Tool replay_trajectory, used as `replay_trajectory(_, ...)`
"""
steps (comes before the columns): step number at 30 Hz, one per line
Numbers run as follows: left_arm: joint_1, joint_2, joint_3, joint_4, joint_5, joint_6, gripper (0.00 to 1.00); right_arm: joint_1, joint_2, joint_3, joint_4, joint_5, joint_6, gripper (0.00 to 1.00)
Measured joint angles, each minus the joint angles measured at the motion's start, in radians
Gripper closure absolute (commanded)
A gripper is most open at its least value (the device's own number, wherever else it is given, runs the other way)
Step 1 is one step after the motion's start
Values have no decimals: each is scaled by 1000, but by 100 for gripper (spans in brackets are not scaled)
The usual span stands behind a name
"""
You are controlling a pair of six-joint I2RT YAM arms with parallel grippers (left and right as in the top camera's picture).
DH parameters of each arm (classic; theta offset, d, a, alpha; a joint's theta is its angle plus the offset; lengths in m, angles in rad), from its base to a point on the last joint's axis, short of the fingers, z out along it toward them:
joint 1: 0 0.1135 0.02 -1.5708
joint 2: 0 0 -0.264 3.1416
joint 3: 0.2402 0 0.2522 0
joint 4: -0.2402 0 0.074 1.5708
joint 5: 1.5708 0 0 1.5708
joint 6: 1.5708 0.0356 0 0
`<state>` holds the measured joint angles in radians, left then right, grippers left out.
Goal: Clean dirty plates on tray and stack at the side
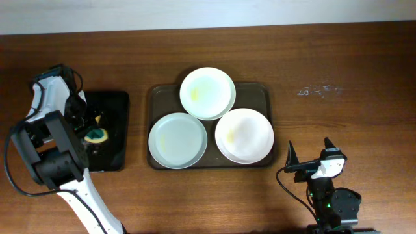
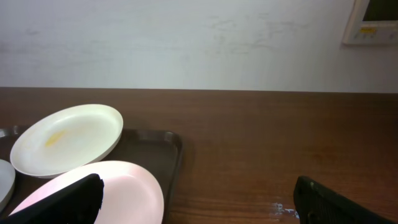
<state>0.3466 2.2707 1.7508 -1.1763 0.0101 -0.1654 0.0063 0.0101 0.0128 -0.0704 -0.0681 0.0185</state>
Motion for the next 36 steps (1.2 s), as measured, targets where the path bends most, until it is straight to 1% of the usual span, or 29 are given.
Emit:
replay_trajectory(1,1,3,19,-39,0,0,100,0,0,0,0,0,1,2)
replay_trajectory(3,2,11,109,-170,1,0,100,0,0,0,0,0,0,2)
replay_trajectory(4,2,14,192,-254,5,0,100,0,0,0,0,0,0,2)
replay_trajectory(5,2,11,280,-304,16,0,100,0,0,0,0,0,0,2)
replay_trajectory(7,2,23,437,-482,46,0,100,0,0,0,0,0,0,2)
replay_trajectory(9,2,14,549,-504,62,0,100,0,0,0,0,0,0,2)
replay_trajectory(11,2,13,535,-489,67,0,100,0,0,0,0,0,0,2)
replay_trajectory(12,3,-14,387,-368,68,0,100,0,1,0,0,0,0,2)
replay_trajectory(13,3,-13,284,-333,68,0,100,0,0,0,0,0,0,2)
replay_trajectory(14,3,8,216,-338,68,0,100,0,0,0,0,0,0,2)
replay_trajectory(15,4,18,209,-365,68,0,100,0,0,0,0,0,0,2)
replay_trajectory(17,6,14,291,-433,68,0,100,0,0,0,0,0,-1,1)
replay_trajectory(19,3,-107,362,-439,68,0,100,0,0,0,0,0,0,2)
replay_trajectory(21,-18,-213,348,-402,42,1,100,0,0,0,0,0,0,2)
replay_trajectory(22,-34,-244,281,-344,34,0,100,0,0,0,0,0,0,1)
replay_trajectory(23,-51,-251,159,-248,29,0,100,0,0,0,0,0,0,2)
replay_trajectory(24,-65,-230,50,-201,26,1,100,0,0,0,0,0,0,1)
replay_trajectory(25,-72,-196,-22,-198,23,1,100,0,0,0,0,0,0,2)
replay_trajectory(26,-70,-183,-26,-219,19,4,100,0,0,0,0,0,0,2)
replay_trajectory(27,-64,-185,36,-281,16,5,100,0,2,0,0,0,0,2)
replay_trajectory(29,-53,-226,211,-341,27,8,100,0,0,0,0,0,0,2)
replay_trajectory(30,-51,-263,277,-373,66,8,100,0,0,0,0,0,0,2)
replay_trajectory(31,-53,-350,328,-395,132,8,100,0,0,0,0,0,0,2)
replay_trajectory(32,-77,-452,352,-449,199,8,100,0,0,0,0,0,0,2)
replay_trajectory(33,-110,-488,361,-480,226,8,100,0,0,0,0,0,0,2)
replay_trajectory(34,-178,-497,351,-506,241,8,100,0,0,0,0,0,0,2)
replay_trajectory(35,-278,-491,293,-489,254,8,100,0,0,0,0,0,0,2)
replay_trajectory(36,-385,-480,205,-436,264,9,100,0,0,0,0,0,0,2)
